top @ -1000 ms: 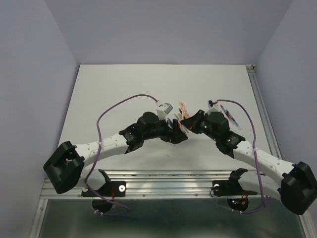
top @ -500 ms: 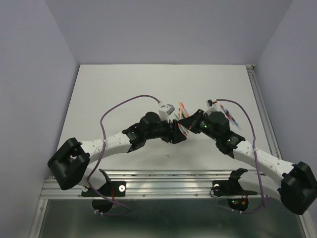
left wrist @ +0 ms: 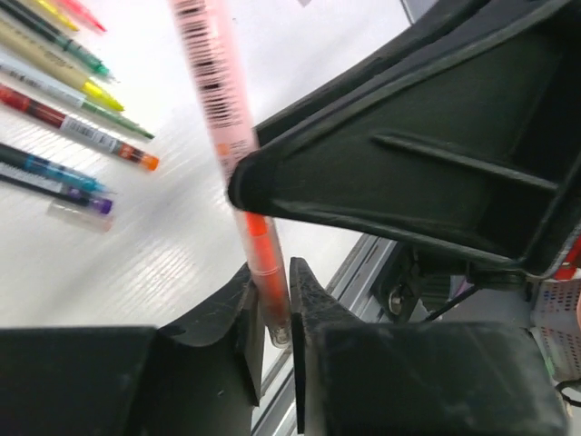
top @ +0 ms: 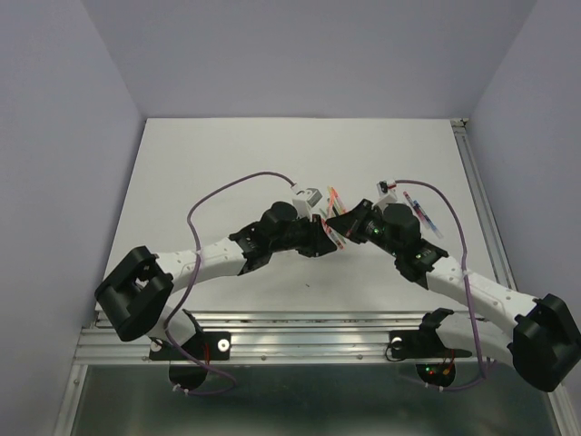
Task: Open the pen caps
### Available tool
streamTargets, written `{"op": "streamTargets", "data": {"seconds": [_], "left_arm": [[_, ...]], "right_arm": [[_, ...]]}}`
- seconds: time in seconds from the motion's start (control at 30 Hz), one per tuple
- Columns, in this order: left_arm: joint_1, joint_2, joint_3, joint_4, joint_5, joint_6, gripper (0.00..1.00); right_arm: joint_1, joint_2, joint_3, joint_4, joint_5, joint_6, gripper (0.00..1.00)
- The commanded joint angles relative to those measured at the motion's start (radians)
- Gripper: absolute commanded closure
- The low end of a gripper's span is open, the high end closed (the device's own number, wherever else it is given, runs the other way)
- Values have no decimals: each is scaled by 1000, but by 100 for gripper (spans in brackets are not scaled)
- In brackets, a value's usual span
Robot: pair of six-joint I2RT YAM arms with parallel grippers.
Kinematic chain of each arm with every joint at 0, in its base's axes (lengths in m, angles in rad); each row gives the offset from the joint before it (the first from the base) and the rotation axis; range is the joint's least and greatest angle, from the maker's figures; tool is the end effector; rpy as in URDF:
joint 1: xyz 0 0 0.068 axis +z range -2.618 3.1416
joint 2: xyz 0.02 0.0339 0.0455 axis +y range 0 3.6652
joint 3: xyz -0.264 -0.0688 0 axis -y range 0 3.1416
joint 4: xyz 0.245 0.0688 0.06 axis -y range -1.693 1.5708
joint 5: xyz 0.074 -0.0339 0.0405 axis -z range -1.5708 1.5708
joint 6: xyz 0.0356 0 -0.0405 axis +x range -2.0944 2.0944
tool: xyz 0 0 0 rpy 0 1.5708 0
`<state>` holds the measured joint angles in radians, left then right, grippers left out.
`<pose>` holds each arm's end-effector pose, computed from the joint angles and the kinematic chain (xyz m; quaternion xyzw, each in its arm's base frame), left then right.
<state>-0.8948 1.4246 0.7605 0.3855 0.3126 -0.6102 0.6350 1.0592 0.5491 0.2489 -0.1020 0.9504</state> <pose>0.1887 -0.2527 0.2413 0.2046 0.7674 -0.4972 0.3492 0.1907 0.1450 0.2482 0.0937 0.7872 0.4616 0.3981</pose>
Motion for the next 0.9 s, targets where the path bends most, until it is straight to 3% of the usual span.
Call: {"op": "streamTargets", "data": {"seconds": [0.0, 0.07, 0.3, 0.63, 0.73, 0.87], "left_arm": [[-7, -13, 43, 64, 34, 3, 89], [-7, -18, 37, 62, 36, -5, 100], [-15, -56, -26, 64, 7, -52, 100], [-96, -105, -130, 67, -61, -140, 100], [-118, -121, -147, 70, -75, -158, 100], [-118, -127, -164, 38, -96, -184, 100]], "right_arm": [[-3, -5, 2, 49, 4, -30, 99], [-3, -13, 2, 44, 33, -35, 99], [-3, -19, 6, 66, 186, -64, 99], [-8, 204, 224, 67, 668, -220, 99], [-27, 261, 297, 55, 683, -266, 99], [-54, 308, 333, 44, 596, -327, 99]]}}
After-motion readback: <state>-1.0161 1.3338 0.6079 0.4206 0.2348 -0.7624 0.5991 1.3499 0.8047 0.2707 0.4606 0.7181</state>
